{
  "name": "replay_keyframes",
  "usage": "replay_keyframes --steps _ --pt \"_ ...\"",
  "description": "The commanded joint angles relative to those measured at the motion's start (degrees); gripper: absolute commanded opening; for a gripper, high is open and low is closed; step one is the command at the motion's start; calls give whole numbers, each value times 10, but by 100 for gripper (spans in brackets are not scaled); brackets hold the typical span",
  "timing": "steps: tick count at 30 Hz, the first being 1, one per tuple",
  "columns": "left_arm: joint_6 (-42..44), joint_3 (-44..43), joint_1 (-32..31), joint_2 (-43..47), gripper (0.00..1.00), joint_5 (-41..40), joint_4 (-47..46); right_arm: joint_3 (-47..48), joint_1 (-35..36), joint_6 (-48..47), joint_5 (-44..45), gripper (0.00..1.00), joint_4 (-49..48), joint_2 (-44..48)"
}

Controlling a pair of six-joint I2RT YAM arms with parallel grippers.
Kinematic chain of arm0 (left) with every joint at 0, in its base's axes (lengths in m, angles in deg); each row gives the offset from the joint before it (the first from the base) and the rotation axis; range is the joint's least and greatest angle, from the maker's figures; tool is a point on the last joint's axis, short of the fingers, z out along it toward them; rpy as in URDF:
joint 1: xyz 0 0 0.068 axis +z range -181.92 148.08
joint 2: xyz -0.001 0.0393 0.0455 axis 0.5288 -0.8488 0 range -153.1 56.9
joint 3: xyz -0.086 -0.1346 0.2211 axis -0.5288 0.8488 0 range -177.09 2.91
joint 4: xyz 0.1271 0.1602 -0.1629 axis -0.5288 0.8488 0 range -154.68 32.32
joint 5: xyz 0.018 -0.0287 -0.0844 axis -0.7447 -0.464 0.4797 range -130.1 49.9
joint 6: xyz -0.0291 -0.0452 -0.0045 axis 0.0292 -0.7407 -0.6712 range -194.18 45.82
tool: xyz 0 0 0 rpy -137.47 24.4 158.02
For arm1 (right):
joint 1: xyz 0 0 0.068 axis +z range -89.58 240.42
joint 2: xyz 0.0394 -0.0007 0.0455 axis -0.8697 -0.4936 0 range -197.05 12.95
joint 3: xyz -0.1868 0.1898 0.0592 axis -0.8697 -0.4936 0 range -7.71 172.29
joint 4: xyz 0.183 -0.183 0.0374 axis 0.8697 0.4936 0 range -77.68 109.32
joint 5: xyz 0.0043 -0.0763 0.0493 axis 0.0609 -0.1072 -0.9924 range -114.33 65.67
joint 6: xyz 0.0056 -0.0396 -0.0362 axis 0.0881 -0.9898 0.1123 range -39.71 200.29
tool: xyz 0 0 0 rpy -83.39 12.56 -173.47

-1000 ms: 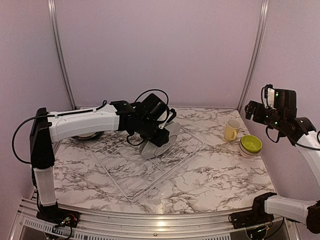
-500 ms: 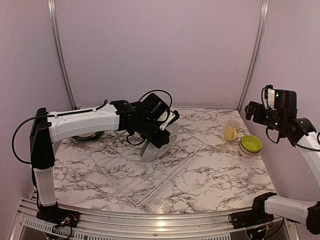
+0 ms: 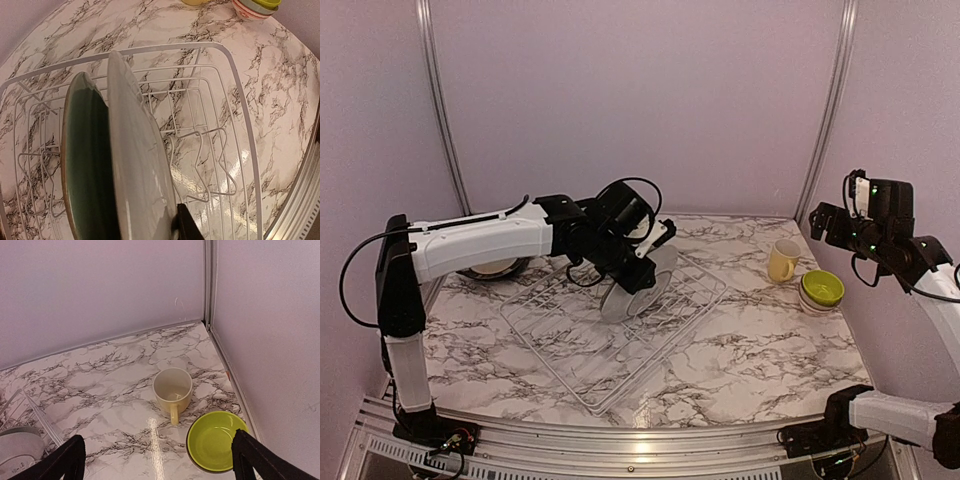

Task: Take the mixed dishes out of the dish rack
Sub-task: Grab the plate from the dish rack.

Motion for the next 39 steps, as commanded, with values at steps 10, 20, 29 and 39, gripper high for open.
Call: replay_keyframes --steps 10,20,29,39 --pt "-15 -24 -6 100 0 94 -8 20 0 3 -22 98 -11 -6" --pt "-71 12 -6 167 0 131 -79 14 0 6 -34 99 -16 -19" --pt "-78 100 3 268 0 186 -205 14 0 8 -45 99 -25 -28" --pt "-47 173 24 406 0 60 -277 11 1 9 -44 98 -25 -25"
